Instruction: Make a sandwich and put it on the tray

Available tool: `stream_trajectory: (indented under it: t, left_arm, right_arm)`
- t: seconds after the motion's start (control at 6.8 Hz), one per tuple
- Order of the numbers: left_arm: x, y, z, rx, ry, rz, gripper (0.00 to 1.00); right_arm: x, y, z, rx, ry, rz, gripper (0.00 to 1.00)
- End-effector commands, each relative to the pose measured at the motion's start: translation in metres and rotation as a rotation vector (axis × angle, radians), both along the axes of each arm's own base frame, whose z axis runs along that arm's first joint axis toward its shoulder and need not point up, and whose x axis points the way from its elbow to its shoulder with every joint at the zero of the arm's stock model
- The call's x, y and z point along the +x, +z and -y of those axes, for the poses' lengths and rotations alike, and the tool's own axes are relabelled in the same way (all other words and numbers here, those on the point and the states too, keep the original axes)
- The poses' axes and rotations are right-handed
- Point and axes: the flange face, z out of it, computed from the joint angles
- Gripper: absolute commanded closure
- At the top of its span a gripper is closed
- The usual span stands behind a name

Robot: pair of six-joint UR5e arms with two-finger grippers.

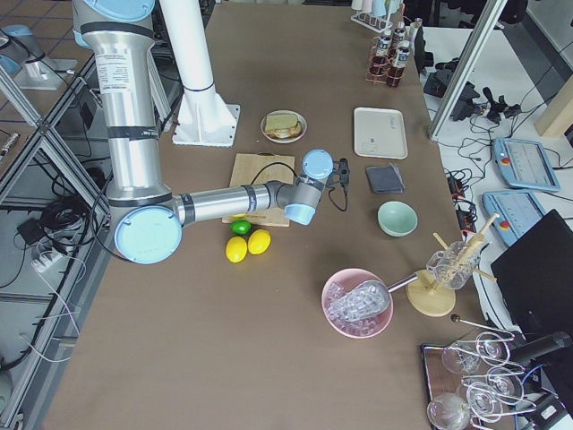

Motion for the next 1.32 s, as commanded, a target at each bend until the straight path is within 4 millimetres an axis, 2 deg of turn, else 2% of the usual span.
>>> stream_trajectory:
  t: [0.0,0.15,0.29,0.59,0.74,0.88,1.03,1.18]
  left_arm:
    - [0.008,-0.005,0.002,-0.007,0.008,-0.010,0.02]
    - [0.008,-0.005,0.002,-0.007,0.008,-0.010,0.02]
    - [0.009,-0.004,0.001,-0.009,0.009,-0.010,0.02]
    - [0.009,-0.004,0.001,-0.012,0.008,-0.009,0.02]
    - [0.009,-0.004,0.001,-0.019,0.003,-0.010,0.02]
    - [0.013,-0.006,0.002,-0.021,0.006,-0.011,0.02]
    - [0.029,-0.017,0.010,-0.030,0.011,-0.020,0.02]
    - [0.059,-0.042,0.021,-0.056,0.007,-0.037,0.02]
  right_arm:
    - [0.043,0.032,0.007,0.071,0.064,-0.084,0.00]
    - [0.061,0.041,0.014,0.101,0.071,-0.127,0.00]
    - [0.075,0.059,0.012,0.111,0.097,-0.177,0.00]
    - [0.092,0.079,0.029,0.135,0.087,-0.342,0.00]
    - [0.107,0.070,0.035,0.124,0.058,-0.398,0.00]
    - [0.120,0.050,0.035,0.107,0.032,-0.434,0.00]
    - [0.129,0.037,0.038,0.112,0.004,-0.464,0.00]
    - [0.135,0.038,0.039,0.095,-0.012,-0.480,0.00]
